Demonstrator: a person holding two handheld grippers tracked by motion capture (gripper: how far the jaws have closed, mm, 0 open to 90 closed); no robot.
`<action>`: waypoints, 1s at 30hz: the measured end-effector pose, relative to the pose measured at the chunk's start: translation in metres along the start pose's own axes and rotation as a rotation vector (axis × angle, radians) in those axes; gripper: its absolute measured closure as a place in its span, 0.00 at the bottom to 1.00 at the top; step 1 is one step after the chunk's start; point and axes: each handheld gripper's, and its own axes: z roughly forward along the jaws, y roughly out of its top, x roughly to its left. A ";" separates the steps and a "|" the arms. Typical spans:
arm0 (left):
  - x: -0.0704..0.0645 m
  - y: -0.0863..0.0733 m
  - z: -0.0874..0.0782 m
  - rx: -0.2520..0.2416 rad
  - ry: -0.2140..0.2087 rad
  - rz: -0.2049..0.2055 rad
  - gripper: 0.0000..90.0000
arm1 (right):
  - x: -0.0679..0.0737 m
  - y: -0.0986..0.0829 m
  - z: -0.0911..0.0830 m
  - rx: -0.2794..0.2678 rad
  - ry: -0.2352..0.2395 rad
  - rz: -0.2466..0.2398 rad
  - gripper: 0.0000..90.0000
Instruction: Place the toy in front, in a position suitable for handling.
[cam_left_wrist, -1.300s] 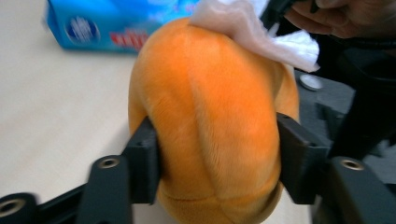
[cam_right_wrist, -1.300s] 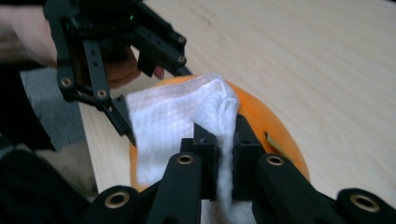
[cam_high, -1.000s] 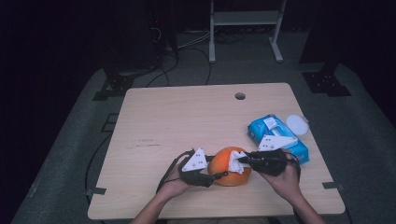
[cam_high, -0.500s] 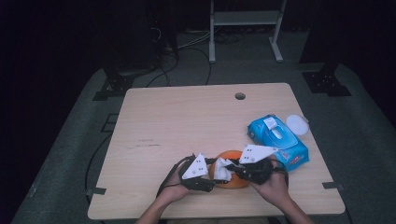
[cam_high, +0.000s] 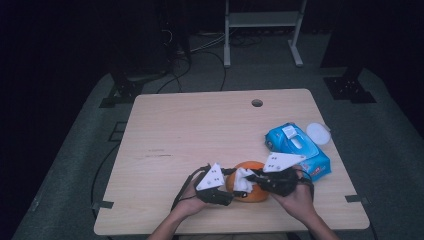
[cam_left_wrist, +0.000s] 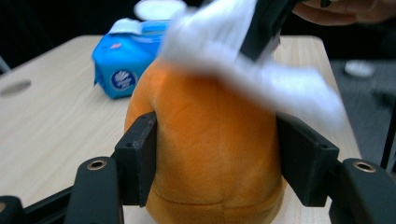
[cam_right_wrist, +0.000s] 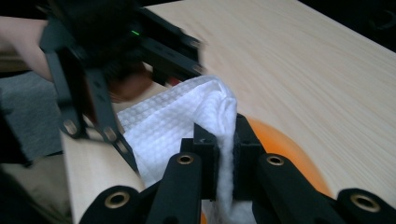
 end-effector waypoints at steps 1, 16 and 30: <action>-0.002 0.000 0.001 0.004 0.001 0.021 0.40 | 0.005 0.003 0.004 0.011 0.006 -0.017 0.92; 0.006 -0.006 0.000 -0.004 -0.016 -0.093 0.33 | -0.009 -0.009 -0.009 0.036 -0.033 0.020 0.92; 0.015 -0.021 -0.010 -0.001 -0.019 -0.163 0.38 | -0.035 -0.027 -0.029 0.056 -0.079 0.088 0.92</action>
